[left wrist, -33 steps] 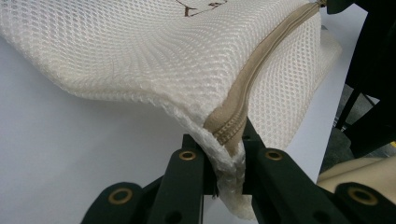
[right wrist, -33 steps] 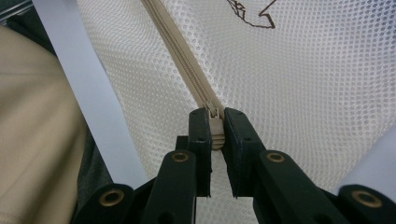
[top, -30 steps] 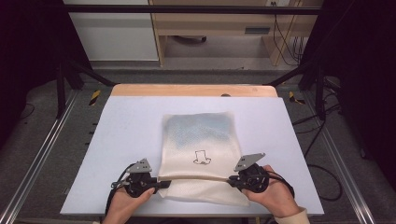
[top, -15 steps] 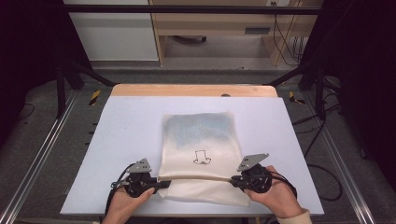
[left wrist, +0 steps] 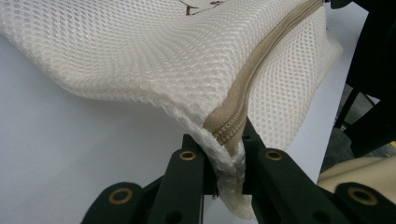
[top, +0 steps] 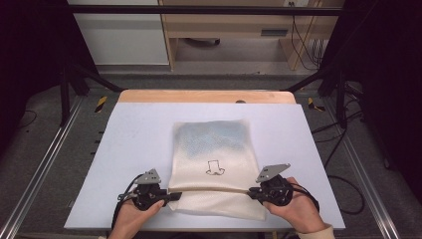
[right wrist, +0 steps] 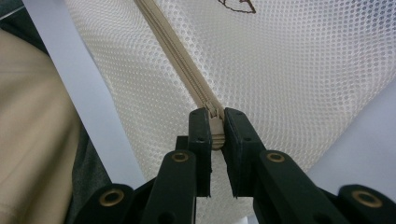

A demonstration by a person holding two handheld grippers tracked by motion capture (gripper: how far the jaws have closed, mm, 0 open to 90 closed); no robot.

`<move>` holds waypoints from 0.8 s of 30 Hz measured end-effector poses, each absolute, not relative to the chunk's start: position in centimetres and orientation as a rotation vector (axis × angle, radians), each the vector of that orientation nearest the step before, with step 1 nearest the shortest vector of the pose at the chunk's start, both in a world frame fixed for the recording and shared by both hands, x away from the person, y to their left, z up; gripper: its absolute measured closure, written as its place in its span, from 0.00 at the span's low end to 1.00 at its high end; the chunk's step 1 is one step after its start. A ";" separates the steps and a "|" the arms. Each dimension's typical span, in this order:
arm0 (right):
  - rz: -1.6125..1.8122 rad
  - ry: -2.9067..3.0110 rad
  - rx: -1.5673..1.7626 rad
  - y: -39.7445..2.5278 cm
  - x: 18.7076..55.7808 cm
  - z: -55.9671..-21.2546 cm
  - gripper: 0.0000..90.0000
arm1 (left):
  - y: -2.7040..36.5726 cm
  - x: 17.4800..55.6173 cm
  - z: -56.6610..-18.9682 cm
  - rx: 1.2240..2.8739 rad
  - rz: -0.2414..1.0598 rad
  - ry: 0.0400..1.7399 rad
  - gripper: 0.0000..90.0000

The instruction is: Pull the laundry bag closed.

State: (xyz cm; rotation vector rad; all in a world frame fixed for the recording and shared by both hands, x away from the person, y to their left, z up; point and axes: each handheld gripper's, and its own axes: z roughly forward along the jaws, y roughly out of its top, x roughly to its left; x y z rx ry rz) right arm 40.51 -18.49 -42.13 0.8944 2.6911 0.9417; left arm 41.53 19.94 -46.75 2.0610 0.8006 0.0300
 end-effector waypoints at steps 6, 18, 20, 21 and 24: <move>0.934 2.692 0.899 -18.7 40.5 -42.2 0.91 | 20.0 41.5 -46.7 2.061 0.029 0.802 0.93; 0.931 2.676 0.922 -19.2 40.3 -42.1 0.91 | 20.0 41.5 -46.6 2.059 0.032 0.801 0.93; 0.930 2.674 0.915 -19.2 40.2 -42.2 0.91 | 20.1 41.5 -46.6 2.059 0.034 0.805 0.93; 0.930 2.675 0.912 -19.3 40.2 -42.2 0.91 | 20.1 41.5 -46.6 2.060 0.035 0.805 0.93; 0.926 2.674 0.922 -19.4 40.1 -42.2 0.91 | 20.1 41.5 -46.6 2.059 0.036 0.806 0.93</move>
